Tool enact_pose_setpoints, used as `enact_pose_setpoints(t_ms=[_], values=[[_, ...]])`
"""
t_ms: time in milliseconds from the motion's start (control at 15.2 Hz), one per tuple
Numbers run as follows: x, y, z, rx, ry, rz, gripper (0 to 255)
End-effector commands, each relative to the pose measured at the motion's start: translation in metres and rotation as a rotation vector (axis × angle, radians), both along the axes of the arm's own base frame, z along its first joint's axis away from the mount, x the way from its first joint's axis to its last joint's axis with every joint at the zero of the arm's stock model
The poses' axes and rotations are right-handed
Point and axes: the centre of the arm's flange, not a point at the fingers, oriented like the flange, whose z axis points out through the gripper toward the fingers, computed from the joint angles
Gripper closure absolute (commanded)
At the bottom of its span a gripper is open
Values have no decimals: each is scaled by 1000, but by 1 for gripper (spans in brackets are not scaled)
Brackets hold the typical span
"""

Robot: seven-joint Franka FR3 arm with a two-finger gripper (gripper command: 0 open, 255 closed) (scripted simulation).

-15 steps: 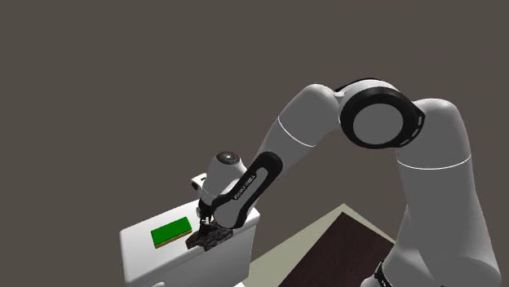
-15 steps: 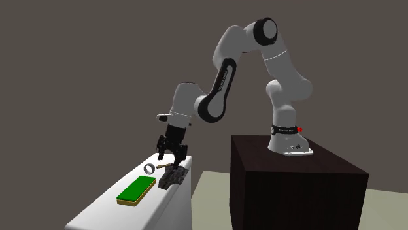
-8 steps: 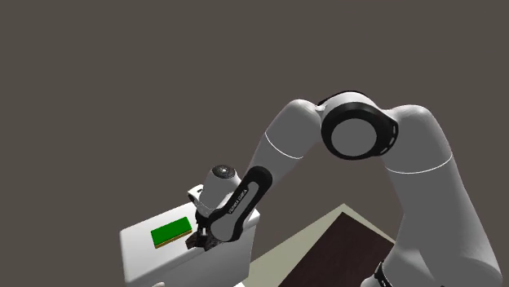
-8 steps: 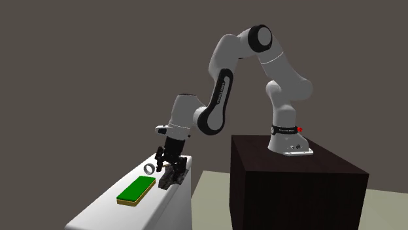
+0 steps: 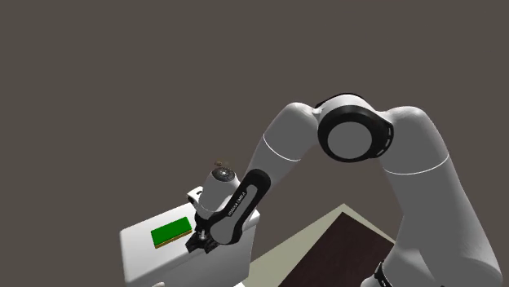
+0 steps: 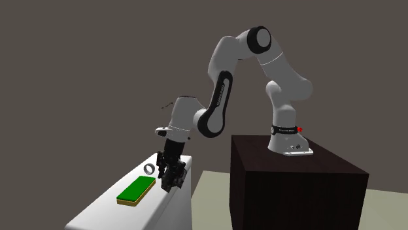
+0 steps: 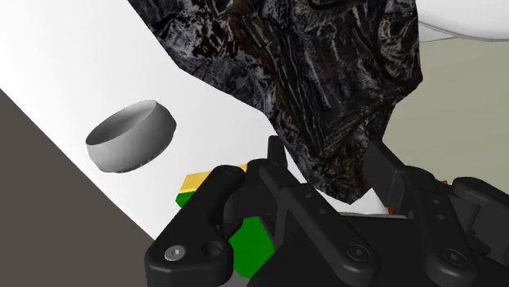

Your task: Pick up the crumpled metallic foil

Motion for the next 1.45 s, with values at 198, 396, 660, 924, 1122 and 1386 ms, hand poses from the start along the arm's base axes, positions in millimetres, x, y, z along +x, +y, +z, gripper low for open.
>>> enact_pose_setpoints(t_ms=[198,396,660,924,1122,1386], values=[[-1,-1,-3,-4,7,-2,255],[-1,-2,5,-4,7,-2,255],[-1,-2,27,-4,7,-2,255],[-1,-2,48,-4,7,-2,255],[-1,-2,64,-4,7,-2,255],[-1,-2,75,-4,7,-2,255]])
